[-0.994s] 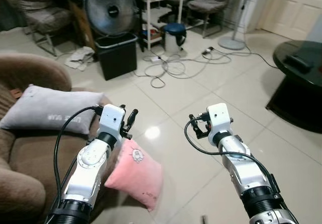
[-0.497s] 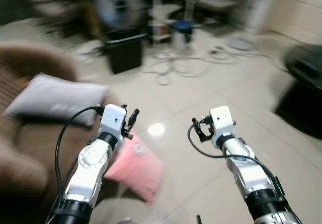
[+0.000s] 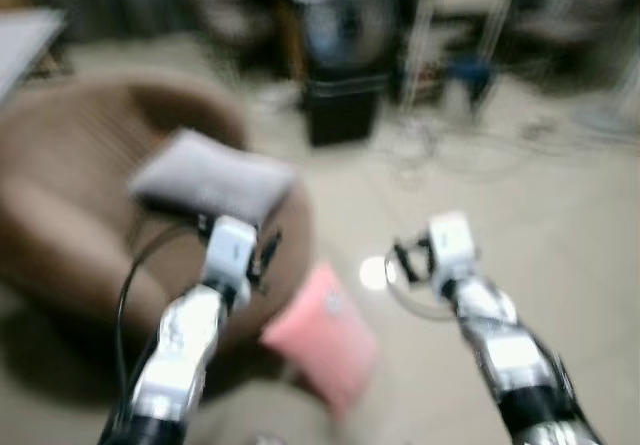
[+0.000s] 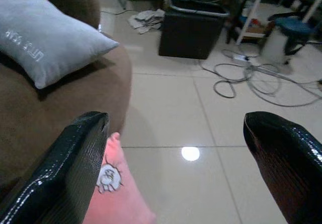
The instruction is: Move the pillow to the sofa from floor
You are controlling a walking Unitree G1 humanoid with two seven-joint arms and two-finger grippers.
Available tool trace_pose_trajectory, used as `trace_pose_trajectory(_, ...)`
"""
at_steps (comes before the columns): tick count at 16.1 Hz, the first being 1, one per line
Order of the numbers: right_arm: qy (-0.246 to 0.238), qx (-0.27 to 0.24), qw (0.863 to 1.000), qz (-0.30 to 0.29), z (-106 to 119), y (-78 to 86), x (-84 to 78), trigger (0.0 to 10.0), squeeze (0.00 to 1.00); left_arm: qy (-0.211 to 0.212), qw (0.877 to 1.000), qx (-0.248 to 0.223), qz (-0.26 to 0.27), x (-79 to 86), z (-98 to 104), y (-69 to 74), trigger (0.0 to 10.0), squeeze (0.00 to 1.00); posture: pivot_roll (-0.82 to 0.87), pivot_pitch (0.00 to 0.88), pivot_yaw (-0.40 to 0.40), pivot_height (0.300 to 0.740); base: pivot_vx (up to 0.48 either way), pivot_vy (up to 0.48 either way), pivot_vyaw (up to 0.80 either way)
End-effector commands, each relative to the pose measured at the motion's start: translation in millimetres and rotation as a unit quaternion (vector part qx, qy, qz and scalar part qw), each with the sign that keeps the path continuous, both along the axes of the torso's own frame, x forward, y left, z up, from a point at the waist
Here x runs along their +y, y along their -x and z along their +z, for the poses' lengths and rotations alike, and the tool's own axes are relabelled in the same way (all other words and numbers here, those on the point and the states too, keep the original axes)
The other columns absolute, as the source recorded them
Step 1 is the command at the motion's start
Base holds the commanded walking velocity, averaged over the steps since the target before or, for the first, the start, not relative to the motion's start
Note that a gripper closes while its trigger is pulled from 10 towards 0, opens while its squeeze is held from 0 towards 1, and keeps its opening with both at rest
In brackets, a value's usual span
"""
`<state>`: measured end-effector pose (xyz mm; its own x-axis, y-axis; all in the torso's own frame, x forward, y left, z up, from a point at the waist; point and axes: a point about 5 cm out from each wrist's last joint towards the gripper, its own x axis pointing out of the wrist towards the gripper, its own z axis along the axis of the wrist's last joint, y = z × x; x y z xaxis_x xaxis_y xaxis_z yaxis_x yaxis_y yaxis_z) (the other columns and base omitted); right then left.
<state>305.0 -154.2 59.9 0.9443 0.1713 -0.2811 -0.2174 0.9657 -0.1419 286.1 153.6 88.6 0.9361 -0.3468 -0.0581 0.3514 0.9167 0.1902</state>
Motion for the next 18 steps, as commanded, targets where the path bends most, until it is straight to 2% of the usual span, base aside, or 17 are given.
trace_pose_trajectory(1, -0.006, -0.008, 1.000, 0.004, 4.3, -2.4, 4.8, 10.0, 0.00, -0.004, 1.000, -0.007, -0.004, 0.4, 4.3, -2.2, 10.0, 0.00, 0.05, 0.000, 0.008, 0.740, 0.319, 0.000, 0.00)
trace_pose_trajectory(8, -0.012, -0.004, 1.000, 0.001, 3.1, -1.3, 5.7, 10.0, 0.00, -0.007, 1.000, -0.007, -0.004, 1.3, 4.4, -3.0, 10.0, 0.00, 0.05, 0.000, 0.013, 0.740, 0.314, 0.000, 0.00)
trace_pose_trajectory(10, -0.013, 0.000, 1.000, 0.002, 2.4, -1.3, 6.0, 10.0, 0.00, -0.016, 1.000, -0.005, 0.002, 1.6, 3.7, -3.9, 10.0, 0.00, 0.05, 0.000, 0.012, 0.740, 0.000, 0.000, 0.00)
trace_pose_trajectory(18, -0.013, -0.002, 1.000, 0.000, 4.6, -2.4, 3.7, 10.0, 0.00, -0.004, 1.000, -0.004, 0.024, 6.7, 3.8, -7.9, 10.0, 0.00, 0.04, 0.000, 0.009, 0.740, 0.000, 0.000, 0.00)
